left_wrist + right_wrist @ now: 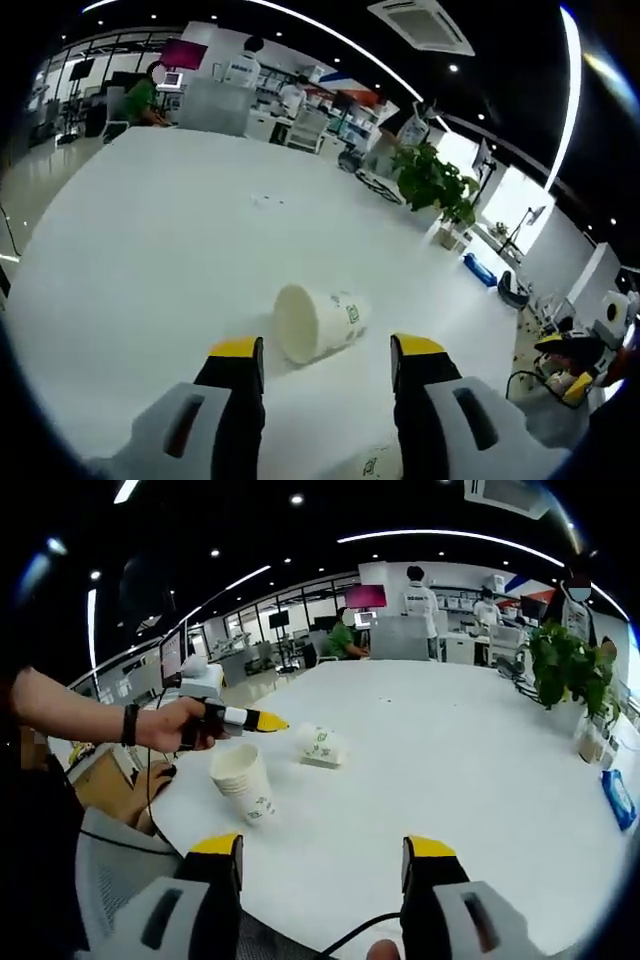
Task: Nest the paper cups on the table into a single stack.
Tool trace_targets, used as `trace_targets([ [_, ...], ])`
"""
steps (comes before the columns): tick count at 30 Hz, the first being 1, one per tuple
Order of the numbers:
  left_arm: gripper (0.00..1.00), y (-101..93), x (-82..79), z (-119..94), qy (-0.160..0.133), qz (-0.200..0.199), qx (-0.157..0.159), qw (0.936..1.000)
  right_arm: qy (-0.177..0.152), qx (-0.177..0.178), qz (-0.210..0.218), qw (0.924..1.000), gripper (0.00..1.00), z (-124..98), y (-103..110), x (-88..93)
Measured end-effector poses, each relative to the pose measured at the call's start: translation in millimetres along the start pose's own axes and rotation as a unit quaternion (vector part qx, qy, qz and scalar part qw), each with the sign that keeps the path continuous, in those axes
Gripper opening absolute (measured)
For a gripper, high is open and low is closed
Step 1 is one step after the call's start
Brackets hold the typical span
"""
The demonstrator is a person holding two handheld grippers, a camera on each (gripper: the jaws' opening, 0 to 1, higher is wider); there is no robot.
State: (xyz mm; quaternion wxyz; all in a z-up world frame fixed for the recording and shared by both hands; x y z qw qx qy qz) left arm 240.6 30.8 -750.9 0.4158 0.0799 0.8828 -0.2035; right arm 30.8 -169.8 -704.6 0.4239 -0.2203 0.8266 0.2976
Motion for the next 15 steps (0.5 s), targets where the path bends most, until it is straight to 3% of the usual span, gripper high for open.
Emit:
trace_targets([
  [5, 0.45, -2.9, 1.5, 16.2, 0.012, 0.002, 0.011, 0.9999, 0.003, 0.003, 0.007, 1.0000, 0.64, -2.2, -0.2, 5.3],
  [7, 0.44, -5.7, 5.3, 13.5, 0.017, 0.002, 0.016, 0.9997, 0.003, 0.005, 0.012, 0.9999, 0.64, -3.9, 0.1, 7.5],
  [10, 0.44, -18.2, 8.0, 15.4, 0.036, -0.011, 0.043, 0.9984, 0.006, 0.008, 0.019, 0.9998, 0.64, -6.0, 1.7, 11.1],
  [15, 0.42, -11.4, 12.1, 34.1, 0.052, -0.016, 0.048, 0.9974, 0.007, 0.010, 0.028, 0.9995, 0.64, -7.3, 1.1, 15.8],
])
Point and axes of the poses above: the point that each gripper's makers call its tool centre point, and the gripper's own axes: z roughly forward along the fingers, y roughly to its left, x roughly out of its underside, the point moved 3 cm from there along -z, roughly backward along the fingers, and after that the axes turned 15 degrees about -x, right-handed, at the moved point
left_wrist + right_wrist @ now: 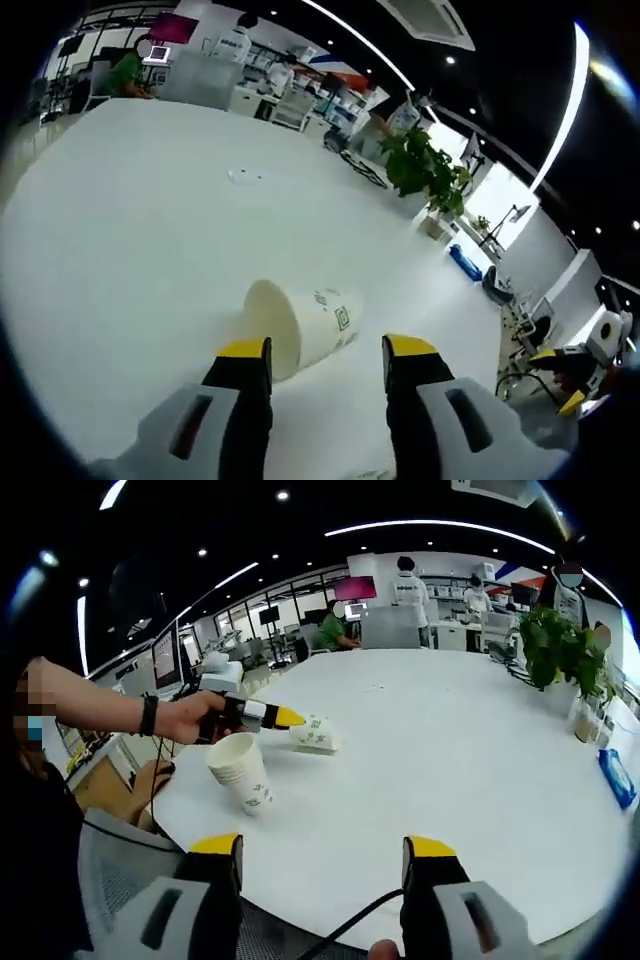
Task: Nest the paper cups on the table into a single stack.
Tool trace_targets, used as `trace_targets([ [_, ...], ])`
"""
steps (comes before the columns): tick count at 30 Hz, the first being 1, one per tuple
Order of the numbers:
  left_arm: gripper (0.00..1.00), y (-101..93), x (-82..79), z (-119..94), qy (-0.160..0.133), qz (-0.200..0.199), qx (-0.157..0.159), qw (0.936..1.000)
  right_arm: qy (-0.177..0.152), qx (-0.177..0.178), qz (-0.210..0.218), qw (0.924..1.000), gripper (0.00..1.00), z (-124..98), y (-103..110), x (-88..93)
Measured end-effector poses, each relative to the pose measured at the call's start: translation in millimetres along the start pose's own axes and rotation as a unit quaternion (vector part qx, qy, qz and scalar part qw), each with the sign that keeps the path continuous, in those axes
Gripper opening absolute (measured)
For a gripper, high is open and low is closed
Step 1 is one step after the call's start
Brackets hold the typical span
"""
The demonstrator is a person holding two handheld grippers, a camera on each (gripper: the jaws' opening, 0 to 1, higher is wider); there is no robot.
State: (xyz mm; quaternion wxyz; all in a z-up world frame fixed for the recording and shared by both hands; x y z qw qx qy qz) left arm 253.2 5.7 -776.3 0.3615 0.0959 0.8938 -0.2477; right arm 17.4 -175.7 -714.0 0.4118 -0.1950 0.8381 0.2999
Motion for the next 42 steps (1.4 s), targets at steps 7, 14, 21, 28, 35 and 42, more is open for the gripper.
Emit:
trace_targets([
  [7, 0.34, -3.5, -0.7, 4.5, 0.007, -0.021, 0.016, 0.9996, 0.003, -0.007, 0.007, 0.9999, 0.62, 2.2, -2.5, 1.9],
  [14, 0.21, -2.7, 1.6, 10.1, 0.009, -0.013, 0.015, 0.9998, 0.003, -0.008, 0.010, 0.9999, 0.60, 1.8, -4.6, 2.9],
  [21, 0.06, -1.8, -2.2, 9.6, -0.002, -0.015, 0.019, 0.9997, 0.008, -0.008, 0.011, 0.9999, 0.60, 3.6, -5.4, 5.7],
  [28, 0.00, 5.3, -11.0, -3.4, -0.020, -0.010, 0.005, 0.9997, 0.005, -0.011, 0.015, 0.9998, 0.60, 8.5, -5.4, 9.5],
  [35, 0.00, 23.0, -20.5, -23.8, -0.037, 0.002, -0.012, 0.9992, 0.010, -0.007, 0.000, 0.9999, 0.60, 12.0, -6.0, 7.3],
  [42, 0.00, 31.6, -23.0, -56.4, -0.057, 0.018, -0.027, 0.9978, 0.003, -0.015, -0.003, 0.9999, 0.60, 17.0, -6.4, 3.9],
])
Point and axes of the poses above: the point that each gripper's makers call its tool centre point, and the gripper's own axes: z roughly forward along the fingers, y roughly to its left, x roughly out of its underside, the point moved 3 cm from there along -z, roughly backward along the fingers, and after that the axes turned 15 degrees about -x, right-handed, at the moved point
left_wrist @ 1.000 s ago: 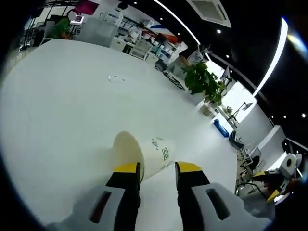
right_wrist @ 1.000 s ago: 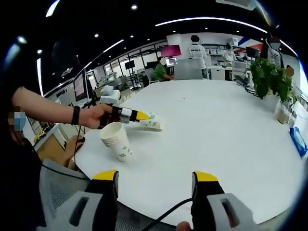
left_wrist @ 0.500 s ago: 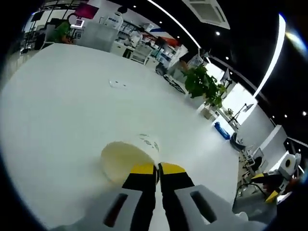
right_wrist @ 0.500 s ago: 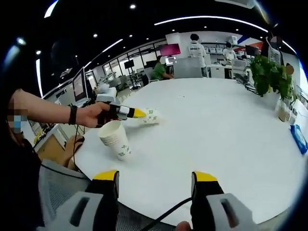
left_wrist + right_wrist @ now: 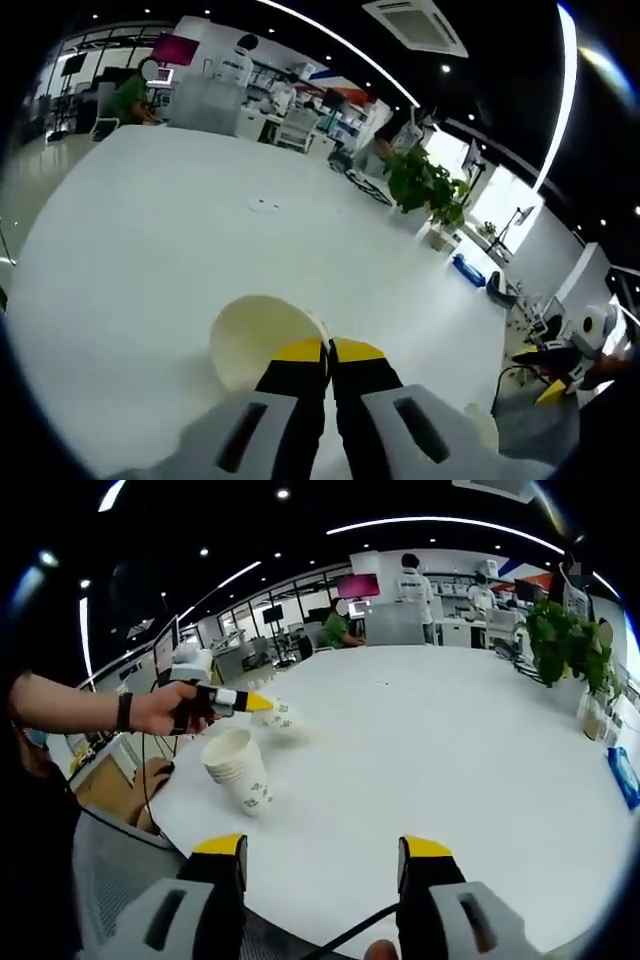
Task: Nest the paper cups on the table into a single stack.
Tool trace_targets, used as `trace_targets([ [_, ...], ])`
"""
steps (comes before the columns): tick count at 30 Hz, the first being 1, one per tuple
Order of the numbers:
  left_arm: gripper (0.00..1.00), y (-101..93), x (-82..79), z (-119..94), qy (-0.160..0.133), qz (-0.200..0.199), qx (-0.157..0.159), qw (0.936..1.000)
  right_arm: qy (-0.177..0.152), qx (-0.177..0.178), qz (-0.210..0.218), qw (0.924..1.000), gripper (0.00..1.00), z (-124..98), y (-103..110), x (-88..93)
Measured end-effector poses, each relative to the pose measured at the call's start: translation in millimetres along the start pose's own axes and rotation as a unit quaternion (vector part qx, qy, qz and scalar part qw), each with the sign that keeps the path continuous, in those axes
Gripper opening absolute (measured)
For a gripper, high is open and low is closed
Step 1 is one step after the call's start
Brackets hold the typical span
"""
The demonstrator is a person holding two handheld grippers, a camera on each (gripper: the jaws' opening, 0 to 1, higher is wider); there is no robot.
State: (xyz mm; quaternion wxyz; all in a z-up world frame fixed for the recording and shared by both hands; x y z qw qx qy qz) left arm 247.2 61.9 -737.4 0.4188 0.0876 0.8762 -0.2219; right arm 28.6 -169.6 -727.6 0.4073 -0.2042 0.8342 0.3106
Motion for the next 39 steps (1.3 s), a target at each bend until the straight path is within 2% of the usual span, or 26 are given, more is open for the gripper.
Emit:
trace_targets([
  [2, 0.00, -4.4, -3.1, -14.3, -0.008, 0.002, -0.003, 1.0000, 0.000, -0.002, -0.001, 1.0000, 0.60, 1.8, 1.4, -0.1],
  [11, 0.00, -10.3, -11.5, -47.8, -0.033, 0.020, -0.007, 0.9992, 0.005, -0.009, -0.017, 0.9998, 0.60, 7.4, 2.3, 0.2],
  [16, 0.00, -16.3, -22.0, -66.4, -0.052, 0.032, -0.009, 0.9981, 0.001, -0.009, -0.016, 0.9998, 0.60, 7.7, 0.7, -0.3],
  [20, 0.00, -31.7, -30.9, -89.0, -0.077, 0.033, -0.002, 0.9965, 0.000, -0.010, -0.017, 0.9998, 0.60, 7.4, 0.9, -0.5],
  [22, 0.00, -30.1, -31.7, -92.2, -0.079, 0.046, -0.001, 0.9958, 0.000, -0.010, -0.018, 0.9998, 0.60, 7.0, 2.4, -1.0],
  [26, 0.00, -40.8, -30.4, -108.6, -0.088, 0.050, 0.009, 0.9949, -0.001, -0.011, -0.019, 0.9998, 0.60, 6.8, 2.4, -1.3],
  [28, 0.00, -53.0, -26.5, -116.6, -0.088, 0.054, 0.014, 0.9945, -0.003, -0.012, -0.018, 0.9998, 0.60, 6.7, 2.1, -1.6],
  [31, 0.00, -54.5, -17.7, -118.8, -0.084, 0.071, 0.016, 0.9938, -0.003, -0.013, -0.017, 0.9998, 0.60, 7.0, 2.2, -1.5],
  [33, 0.00, -62.7, -11.5, -122.7, -0.080, 0.079, 0.020, 0.9935, -0.002, -0.014, -0.018, 0.9997, 0.60, 7.3, 2.7, -1.3],
  [39, 0.00, -69.7, -9.1, -129.8, -0.082, 0.081, 0.027, 0.9930, -0.001, -0.017, -0.020, 0.9997, 0.60, 7.9, 3.1, -0.7],
])
Point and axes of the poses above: the point that each gripper's makers call its tool centre point, and the gripper's own axes: z roughly forward along the fingers, y roughly to its left, x roughly out of its underside, the point moved 3 cm from there along -z, roughly backward along the fingers, and after that the axes turned 15 degrees about -x, right-handed, at the moved point
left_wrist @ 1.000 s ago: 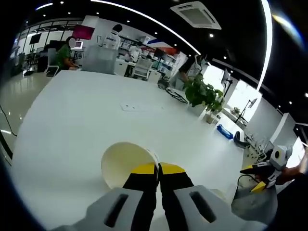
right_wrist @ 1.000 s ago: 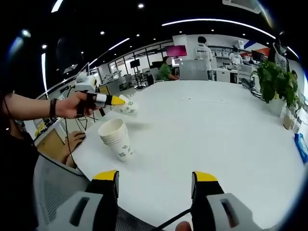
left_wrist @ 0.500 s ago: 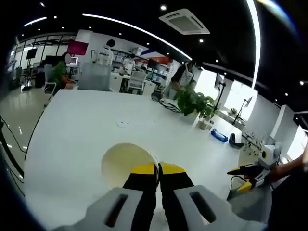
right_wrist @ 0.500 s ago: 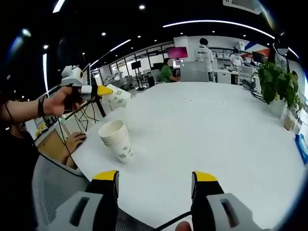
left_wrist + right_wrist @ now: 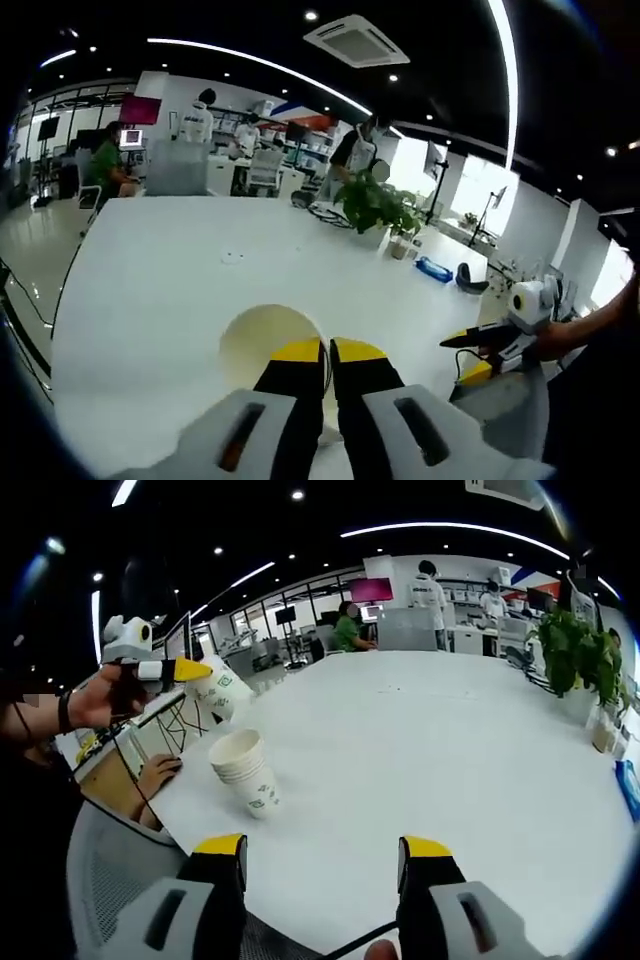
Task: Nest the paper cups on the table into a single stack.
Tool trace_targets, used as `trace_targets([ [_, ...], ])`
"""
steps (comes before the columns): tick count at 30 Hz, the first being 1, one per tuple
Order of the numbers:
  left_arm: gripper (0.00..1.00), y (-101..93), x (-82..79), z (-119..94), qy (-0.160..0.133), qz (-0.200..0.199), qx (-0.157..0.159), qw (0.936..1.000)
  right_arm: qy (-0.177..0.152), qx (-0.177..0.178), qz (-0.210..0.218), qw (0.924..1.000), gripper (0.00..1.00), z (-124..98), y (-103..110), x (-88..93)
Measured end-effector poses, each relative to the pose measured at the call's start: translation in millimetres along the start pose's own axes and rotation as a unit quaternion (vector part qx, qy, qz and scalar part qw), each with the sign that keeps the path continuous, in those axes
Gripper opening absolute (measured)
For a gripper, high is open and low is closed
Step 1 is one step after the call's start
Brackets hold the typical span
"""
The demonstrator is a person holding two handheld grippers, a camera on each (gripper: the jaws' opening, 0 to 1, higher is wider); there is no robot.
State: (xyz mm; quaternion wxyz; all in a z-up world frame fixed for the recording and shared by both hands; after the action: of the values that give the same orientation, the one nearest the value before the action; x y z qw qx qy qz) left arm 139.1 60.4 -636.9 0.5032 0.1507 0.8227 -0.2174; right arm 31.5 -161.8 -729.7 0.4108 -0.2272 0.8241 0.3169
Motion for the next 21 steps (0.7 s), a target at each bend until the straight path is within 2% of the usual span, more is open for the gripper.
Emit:
trace_targets([
  [6, 0.00, -10.0, 1.5, -5.6, -0.001, 0.000, 0.006, 1.0000, 0.000, -0.002, 0.000, 1.0000, 0.60, 0.1, -0.1, 0.2],
  [10, 0.00, -21.7, 8.7, -8.6, 0.006, 0.018, 0.013, 0.9997, 0.002, -0.004, -0.002, 1.0000, 0.60, 0.4, 1.4, 0.7],
  [13, 0.01, -19.2, 13.1, -6.9, 0.012, 0.016, 0.016, 0.9997, 0.003, -0.005, -0.004, 1.0000, 0.60, 1.0, 2.2, 0.9],
  [21, 0.01, -29.6, 16.2, -5.7, 0.018, 0.030, 0.018, 0.9992, 0.003, -0.005, -0.005, 1.0000, 0.60, 1.1, 3.0, 0.7],
])
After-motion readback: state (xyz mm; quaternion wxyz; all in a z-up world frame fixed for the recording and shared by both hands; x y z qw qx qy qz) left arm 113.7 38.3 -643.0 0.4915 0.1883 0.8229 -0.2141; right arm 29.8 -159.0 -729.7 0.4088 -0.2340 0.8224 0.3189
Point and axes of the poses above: the point that each gripper's makers call its tool centre point, and the gripper's own axes: z roughly forward along the fingers, y roughly to its left, x roughly out of its underside, the point moved 3 cm from there along -z, roughly backward along the fingers, and after that the axes turned 15 degrees about -x, right-handed, at the moved point
